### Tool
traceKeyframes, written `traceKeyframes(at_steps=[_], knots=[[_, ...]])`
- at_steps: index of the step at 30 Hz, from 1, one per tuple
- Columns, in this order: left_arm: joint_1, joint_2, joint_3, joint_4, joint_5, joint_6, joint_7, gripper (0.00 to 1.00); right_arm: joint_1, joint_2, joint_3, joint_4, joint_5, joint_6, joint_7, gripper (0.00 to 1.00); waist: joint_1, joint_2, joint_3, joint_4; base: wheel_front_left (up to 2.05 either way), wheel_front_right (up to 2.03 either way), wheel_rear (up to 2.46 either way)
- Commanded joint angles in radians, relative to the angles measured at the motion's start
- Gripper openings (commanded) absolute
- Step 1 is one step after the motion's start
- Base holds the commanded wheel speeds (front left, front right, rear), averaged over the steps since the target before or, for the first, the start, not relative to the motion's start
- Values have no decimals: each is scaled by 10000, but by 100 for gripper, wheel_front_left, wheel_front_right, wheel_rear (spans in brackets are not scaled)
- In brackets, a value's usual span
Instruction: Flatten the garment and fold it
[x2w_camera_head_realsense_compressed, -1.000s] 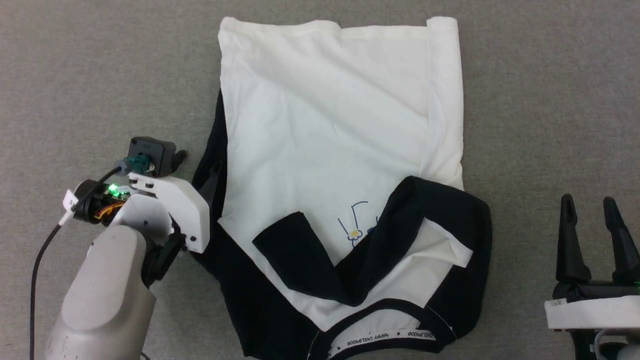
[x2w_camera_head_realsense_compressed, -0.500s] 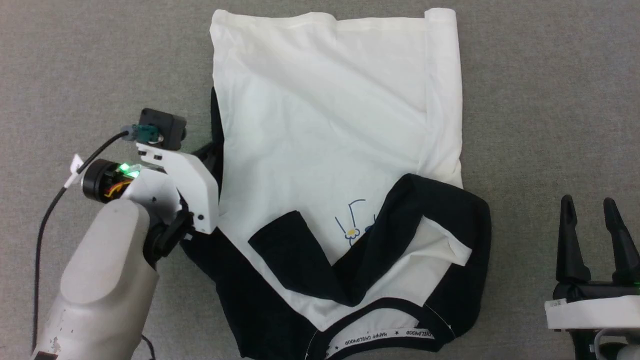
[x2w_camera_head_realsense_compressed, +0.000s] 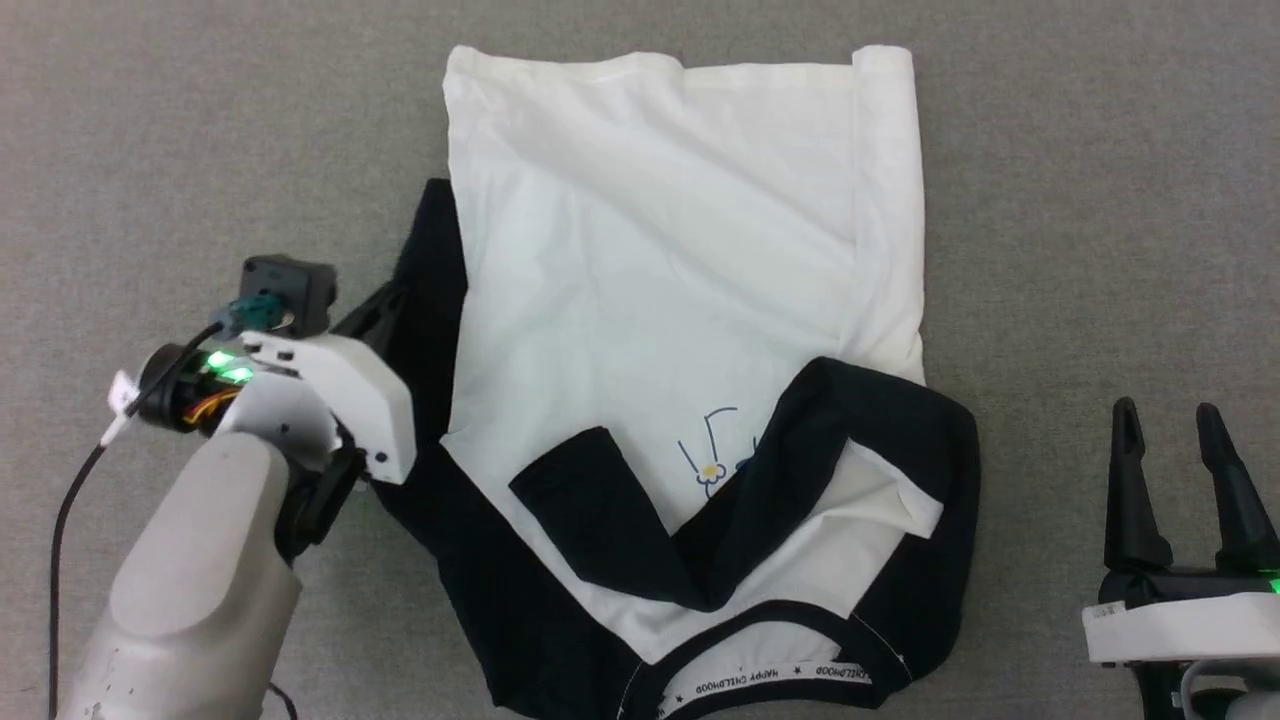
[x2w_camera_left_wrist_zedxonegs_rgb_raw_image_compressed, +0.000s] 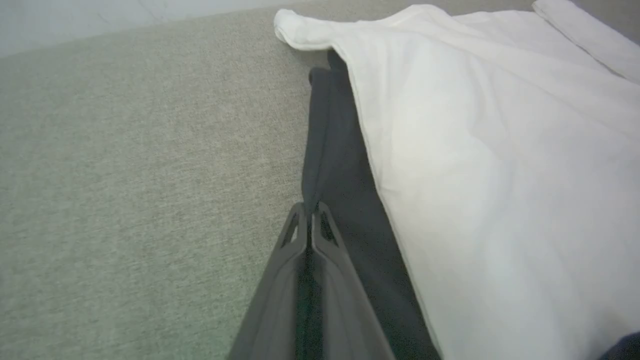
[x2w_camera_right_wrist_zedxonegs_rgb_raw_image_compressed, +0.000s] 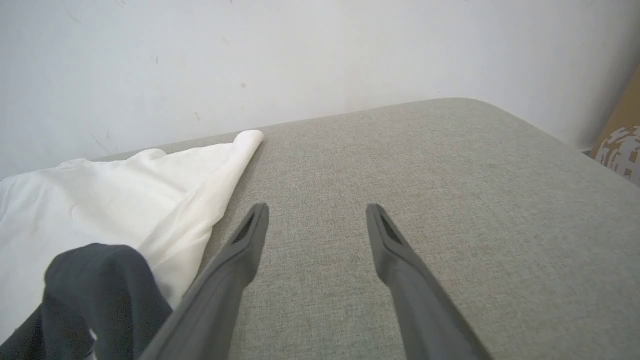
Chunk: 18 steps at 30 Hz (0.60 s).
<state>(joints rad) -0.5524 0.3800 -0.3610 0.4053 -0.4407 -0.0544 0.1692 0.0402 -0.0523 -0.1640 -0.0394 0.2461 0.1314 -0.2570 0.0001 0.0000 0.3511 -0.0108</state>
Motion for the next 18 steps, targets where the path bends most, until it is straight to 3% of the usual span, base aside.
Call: traceKeyframes(at_steps=[1, 7, 18], knots=[[223, 141, 159, -9, 154, 307, -317, 0, -21, 20, 16, 62, 21, -7, -47, 100, -1, 0, -265, 74, 0, 0, 0], [948, 332, 517, -807, 375, 1184, -1016, 0, 187, 20, 80, 216, 77, -7, -47, 100, -1, 0, -875, 172, 0, 0, 0], [2143, 484, 179, -4223, 954, 1854, -1198, 0, 611, 20, 112, 420, 132, -7, -47, 100, -1, 0, -1678, 409, 0, 0, 0]])
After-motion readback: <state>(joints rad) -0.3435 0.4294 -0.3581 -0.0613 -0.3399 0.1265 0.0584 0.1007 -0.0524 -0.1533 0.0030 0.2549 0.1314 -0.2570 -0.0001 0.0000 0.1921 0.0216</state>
